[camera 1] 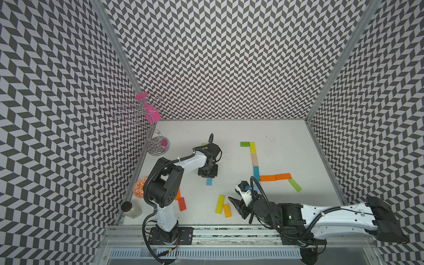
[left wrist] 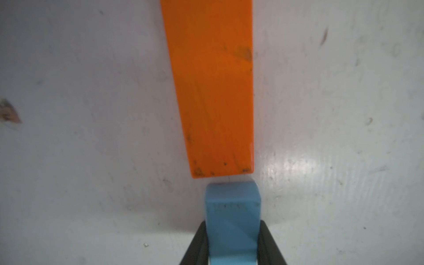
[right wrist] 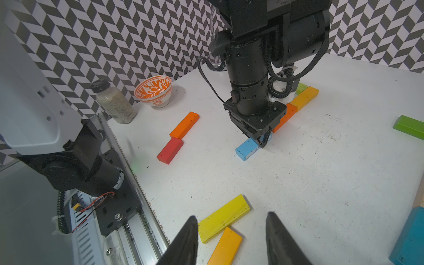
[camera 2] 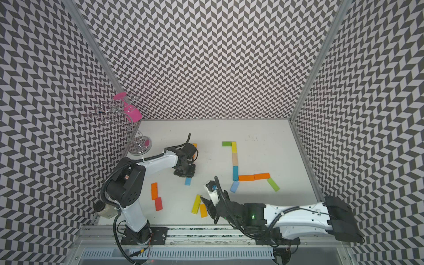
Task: Assemble a giraffe with building blocks
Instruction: Assemble the building block at the center of the board.
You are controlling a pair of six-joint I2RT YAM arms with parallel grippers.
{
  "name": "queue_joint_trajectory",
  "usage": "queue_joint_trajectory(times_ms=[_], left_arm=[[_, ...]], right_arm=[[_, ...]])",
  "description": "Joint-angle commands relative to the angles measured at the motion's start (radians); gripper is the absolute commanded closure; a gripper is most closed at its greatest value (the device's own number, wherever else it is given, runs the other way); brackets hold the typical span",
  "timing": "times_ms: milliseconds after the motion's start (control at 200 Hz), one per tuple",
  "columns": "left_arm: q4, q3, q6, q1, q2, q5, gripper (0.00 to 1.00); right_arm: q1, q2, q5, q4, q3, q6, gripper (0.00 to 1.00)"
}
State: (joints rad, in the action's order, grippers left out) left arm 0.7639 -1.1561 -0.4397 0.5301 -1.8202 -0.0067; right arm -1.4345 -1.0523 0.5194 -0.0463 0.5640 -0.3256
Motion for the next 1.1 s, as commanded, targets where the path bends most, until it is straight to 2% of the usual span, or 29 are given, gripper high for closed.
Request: queue_joint_trajectory(times_ms=[0,190,325,396,771,1097], left_arm=[[0.001,-0.025,-0.012,-0.015,-0.026,-0.026,0.71],[0.005,-0.044,-0.016,-0.019,-0.045,-0.026,0.68],[0.011,-0.048,-0.018,-0.016,-0.04,-0.029,0.49],[0.015,-0.048,-0.02,-0.016,-0.032,-0.032,0.47],[0.015,-0.049,-0.017,-0.01,-0.014,-0.013,0.58],[0.011,-0.054,-0.014,-0.011,-0.019,-0.015,0.6]], right_arm=[[0.005,0.018,0.003,-0.025,-0.004,-0.006,0.53],[0.008,0.025,0.005,-0.024,-0.01,-0.007,0.53],[0.013,0.031,0.003,-0.025,-0.015,-0.011,0.53],[0.016,0.032,-0.002,-0.026,-0.018,-0.011,0.53],[0.022,0.01,-0.022,-0.038,-0.012,-0.009,0.54],[0.022,0.006,-0.027,-0.031,-0.006,-0.011,0.54]])
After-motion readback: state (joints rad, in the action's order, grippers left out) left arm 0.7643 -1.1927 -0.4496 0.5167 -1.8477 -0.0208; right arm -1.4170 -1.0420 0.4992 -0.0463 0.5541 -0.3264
